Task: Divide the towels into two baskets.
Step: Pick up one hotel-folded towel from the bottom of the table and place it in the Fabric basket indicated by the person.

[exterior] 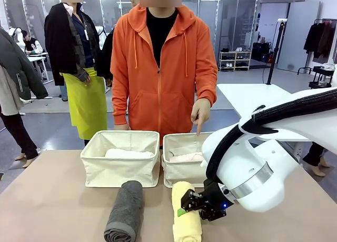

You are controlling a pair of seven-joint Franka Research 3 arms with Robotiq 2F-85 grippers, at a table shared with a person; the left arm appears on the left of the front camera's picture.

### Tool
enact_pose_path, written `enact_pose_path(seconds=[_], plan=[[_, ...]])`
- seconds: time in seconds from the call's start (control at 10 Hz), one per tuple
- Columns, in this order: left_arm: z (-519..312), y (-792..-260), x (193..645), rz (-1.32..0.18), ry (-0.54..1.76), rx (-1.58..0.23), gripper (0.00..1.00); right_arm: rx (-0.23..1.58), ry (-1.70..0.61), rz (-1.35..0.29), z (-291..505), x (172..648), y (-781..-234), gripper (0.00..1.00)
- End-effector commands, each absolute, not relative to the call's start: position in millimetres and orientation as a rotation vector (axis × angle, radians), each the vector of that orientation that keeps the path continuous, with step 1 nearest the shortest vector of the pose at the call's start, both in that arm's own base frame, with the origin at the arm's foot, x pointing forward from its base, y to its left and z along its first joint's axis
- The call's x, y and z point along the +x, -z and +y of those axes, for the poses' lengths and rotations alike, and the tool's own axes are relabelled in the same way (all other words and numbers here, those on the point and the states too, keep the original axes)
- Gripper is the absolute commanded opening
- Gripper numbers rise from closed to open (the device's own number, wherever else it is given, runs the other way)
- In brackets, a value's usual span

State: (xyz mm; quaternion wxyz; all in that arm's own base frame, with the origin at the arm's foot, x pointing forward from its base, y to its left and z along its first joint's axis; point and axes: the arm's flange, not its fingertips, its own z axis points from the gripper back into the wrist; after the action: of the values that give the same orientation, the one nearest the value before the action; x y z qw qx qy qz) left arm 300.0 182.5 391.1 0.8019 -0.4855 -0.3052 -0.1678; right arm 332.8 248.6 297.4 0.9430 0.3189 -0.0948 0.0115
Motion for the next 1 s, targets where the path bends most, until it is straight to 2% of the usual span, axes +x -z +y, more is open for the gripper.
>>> enact_pose_path(seconds=[0.0, 0.1, 0.3, 0.5, 0.7, 0.9], plan=[[184.5, -393.3, 295.9, -0.652, 0.368, -1.053, 1.0, 0.638, -0.028, -0.206, 241.1, 316.4, -296.3, 0.33], [184.5, -393.3, 295.9, -0.652, 0.368, -1.053, 1.0, 0.641, -0.028, -0.209, 240.5, 316.1, -298.2, 0.22], [184.5, -393.3, 295.9, -0.652, 0.368, -1.053, 1.0, 0.63, -0.099, -0.192, 237.3, 311.5, -311.6, 0.22], [184.5, -393.3, 295.9, -0.652, 0.368, -1.053, 1.0, 0.579, -0.22, -0.245, 234.8, 306.9, -344.5, 0.22], [184.5, -393.3, 295.9, -0.652, 0.368, -1.053, 1.0, 0.456, -0.366, -0.273, 232.0, 305.2, -379.9, 0.22], [184.5, -393.3, 295.9, -0.652, 0.368, -1.053, 1.0, 0.243, -0.586, -0.303, 229.2, 306.8, -407.1, 0.22]])
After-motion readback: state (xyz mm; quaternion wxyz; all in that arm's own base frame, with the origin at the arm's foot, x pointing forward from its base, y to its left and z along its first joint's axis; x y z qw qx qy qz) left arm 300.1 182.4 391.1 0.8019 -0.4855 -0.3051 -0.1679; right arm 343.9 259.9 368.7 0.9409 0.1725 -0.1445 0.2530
